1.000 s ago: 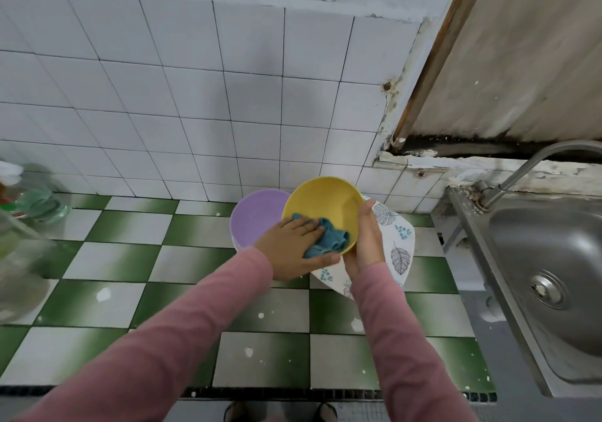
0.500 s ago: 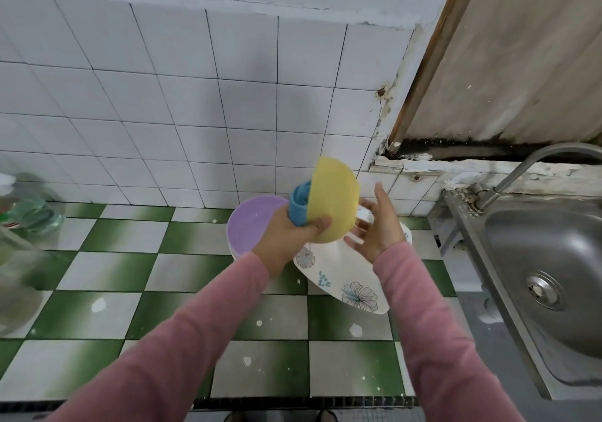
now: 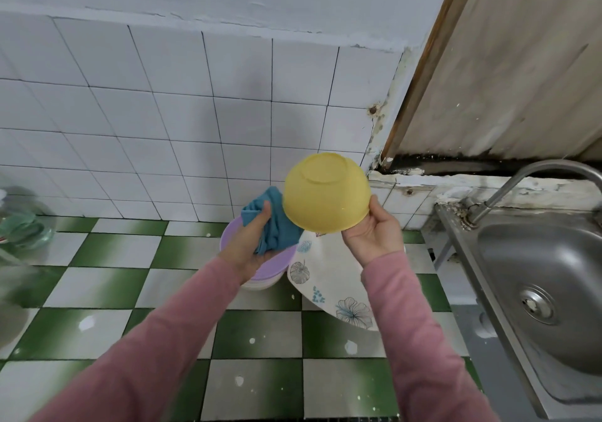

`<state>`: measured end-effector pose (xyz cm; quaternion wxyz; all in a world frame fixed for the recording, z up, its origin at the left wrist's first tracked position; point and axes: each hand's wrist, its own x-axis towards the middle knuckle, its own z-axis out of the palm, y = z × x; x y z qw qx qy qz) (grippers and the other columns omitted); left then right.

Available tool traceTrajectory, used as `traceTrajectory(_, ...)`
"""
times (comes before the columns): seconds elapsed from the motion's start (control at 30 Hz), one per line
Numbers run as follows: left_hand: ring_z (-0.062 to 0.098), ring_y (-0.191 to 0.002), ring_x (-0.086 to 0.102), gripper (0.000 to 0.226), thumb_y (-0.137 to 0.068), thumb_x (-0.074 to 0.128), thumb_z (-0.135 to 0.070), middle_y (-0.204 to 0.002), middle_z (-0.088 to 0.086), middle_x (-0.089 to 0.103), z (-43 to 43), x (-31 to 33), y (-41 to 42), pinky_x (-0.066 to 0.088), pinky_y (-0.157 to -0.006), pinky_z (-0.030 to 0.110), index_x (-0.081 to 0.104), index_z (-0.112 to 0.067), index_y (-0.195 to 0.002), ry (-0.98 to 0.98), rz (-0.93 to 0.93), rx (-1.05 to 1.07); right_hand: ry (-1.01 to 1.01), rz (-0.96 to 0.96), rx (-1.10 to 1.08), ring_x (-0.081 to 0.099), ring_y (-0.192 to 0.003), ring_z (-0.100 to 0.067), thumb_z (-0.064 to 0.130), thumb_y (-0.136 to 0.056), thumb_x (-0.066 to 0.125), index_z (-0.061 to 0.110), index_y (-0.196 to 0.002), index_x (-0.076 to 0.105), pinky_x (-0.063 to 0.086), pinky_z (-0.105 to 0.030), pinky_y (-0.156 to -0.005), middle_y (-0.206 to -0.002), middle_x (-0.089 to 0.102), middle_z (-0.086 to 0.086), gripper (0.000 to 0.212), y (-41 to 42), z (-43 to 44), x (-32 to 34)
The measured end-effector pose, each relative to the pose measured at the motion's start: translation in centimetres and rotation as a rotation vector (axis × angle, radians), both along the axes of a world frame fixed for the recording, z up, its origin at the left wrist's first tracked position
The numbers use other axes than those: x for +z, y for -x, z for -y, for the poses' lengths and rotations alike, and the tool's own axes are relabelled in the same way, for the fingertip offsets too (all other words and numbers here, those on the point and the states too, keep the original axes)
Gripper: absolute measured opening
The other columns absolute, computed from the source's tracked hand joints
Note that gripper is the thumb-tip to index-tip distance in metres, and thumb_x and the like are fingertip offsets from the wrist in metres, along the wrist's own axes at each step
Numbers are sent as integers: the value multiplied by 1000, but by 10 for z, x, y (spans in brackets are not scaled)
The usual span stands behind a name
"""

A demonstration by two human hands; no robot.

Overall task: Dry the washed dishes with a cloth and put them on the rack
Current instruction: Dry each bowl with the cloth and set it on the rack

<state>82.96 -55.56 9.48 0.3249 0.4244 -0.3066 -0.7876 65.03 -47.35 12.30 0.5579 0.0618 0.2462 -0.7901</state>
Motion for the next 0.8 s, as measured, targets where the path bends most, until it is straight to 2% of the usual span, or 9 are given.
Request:
traceTrajectory(0.13, 18, -116, 59, 25, -99, 53, -37, -123, 2, 64, -3, 8, 8, 46, -106, 44, 55, -25, -122, 230, 48, 236, -39, -227, -67, 68, -98, -24, 22, -106, 39, 12, -123, 58, 57, -49, -84, -106, 73, -8, 27, -3, 13, 10)
traceTrajectory(0.27, 4, -103, 62, 25, -100, 50, -41, -103, -15, 68, -25, 23, 30, 48, -89, 28, 58, -26, -118, 678, 199, 127, -194, -645, -29, 60, -115, -29, 31, -104, 45, 26, -121, 58, 45, -55, -104, -134, 60, -10, 22, -40, 27, 16)
traceTrajectory(0.3, 9, -120, 57, 40, -100, 47, -47, -120, -11, 65, -28, 21, 37, 46, -97, 31, 53, -24, -131, 822, 241, 55, -227, -781, -6, 62, -115, -29, 36, -104, 45, 30, -116, 60, 48, -54, -103, -131, 63, -8, 20, -52, 28, 19)
traceTrajectory(0.37, 17, -147, 26, 63, -99, 34, -55, -157, -1, 34, -23, 13, 46, 26, -119, 40, 28, -24, -153, 1115, 374, 12, -229, -937, 55, 67, -110, -28, 32, -106, 43, 31, -111, 65, 54, -50, -96, -117, 70, -4, 23, -66, 25, 26)
traceTrajectory(0.4, 20, -149, 22, 65, -99, 31, -57, -159, 1, 28, -16, 14, 48, 22, -121, 44, 26, -25, -154, 1133, 378, 50, -225, -971, 88, 68, -108, -28, 28, -106, 42, 29, -110, 66, 56, -48, -93, -114, 72, -4, 24, -68, 21, 29)
traceTrajectory(0.57, 20, -134, 46, 52, -99, 35, -53, -143, -2, 50, 10, 21, 42, 39, -111, 49, 47, -27, -142, 1014, 301, 136, -222, -1135, 180, 64, -96, -25, 23, -106, 43, 27, -96, 70, 52, -48, -95, -108, 69, -13, 28, -57, 2, 41)
traceTrajectory(0.7, 25, -145, 28, 51, -103, 29, -31, -154, 6, 36, -12, 22, 44, 24, -118, 50, 37, -12, -149, 1486, 592, 108, -222, -986, 169, 67, -99, -20, 21, -107, 39, 25, -99, 69, 59, -39, -86, -103, 73, -3, 31, -55, 6, 45)
traceTrajectory(0.77, 24, -143, 30, 50, -103, 29, -31, -153, 5, 38, -9, 21, 40, 25, -118, 50, 39, -12, -148, 1563, 604, 85, -228, -1001, 176, 66, -100, -20, 21, -107, 39, 25, -99, 68, 57, -38, -88, -103, 72, -1, 30, -56, 5, 45)
traceTrajectory(0.8, 21, -141, 35, 49, -103, 30, -33, -150, 3, 41, -3, 22, 38, 29, -116, 49, 41, -15, -147, 1502, 564, 79, -242, -1064, 185, 64, -96, -19, 22, -107, 40, 22, -98, 68, 55, -36, -88, -99, 71, 0, 30, -57, 3, 45)
